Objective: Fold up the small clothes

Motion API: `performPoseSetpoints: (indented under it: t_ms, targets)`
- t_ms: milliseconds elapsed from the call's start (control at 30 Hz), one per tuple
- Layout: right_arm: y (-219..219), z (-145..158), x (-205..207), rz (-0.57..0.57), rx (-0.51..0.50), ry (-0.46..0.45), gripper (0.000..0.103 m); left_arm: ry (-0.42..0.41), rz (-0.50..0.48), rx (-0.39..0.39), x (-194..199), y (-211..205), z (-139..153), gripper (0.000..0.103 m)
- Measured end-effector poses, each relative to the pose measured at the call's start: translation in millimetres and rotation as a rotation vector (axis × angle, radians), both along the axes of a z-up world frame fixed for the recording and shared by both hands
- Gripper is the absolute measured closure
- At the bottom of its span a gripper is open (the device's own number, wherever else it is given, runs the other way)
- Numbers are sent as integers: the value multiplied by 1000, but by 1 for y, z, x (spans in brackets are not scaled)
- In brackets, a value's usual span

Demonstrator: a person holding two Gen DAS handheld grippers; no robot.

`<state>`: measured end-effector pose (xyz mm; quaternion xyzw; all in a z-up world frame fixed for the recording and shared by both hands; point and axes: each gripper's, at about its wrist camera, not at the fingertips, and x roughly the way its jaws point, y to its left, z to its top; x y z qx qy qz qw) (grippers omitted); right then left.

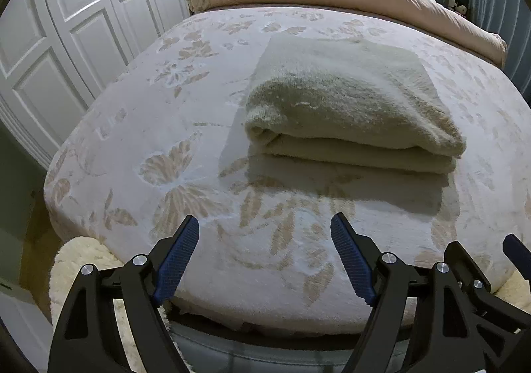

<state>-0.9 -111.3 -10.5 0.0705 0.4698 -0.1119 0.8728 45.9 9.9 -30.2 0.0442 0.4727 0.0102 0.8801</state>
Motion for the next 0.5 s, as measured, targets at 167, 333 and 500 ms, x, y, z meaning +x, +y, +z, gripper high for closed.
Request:
performPoseSetpoints:
  t_ms: [167,333,500]
  targets:
    - [0,-1,1,-2,-6,2,18,11,1,-7,2,0,-1,25]
    - [0,-1,2,-4,-8,1,18,6,1,10,2,-1,-1,27]
    - [-3,-2,2,-8,-8,3,18,9,-6,14,4,-2,-2,29]
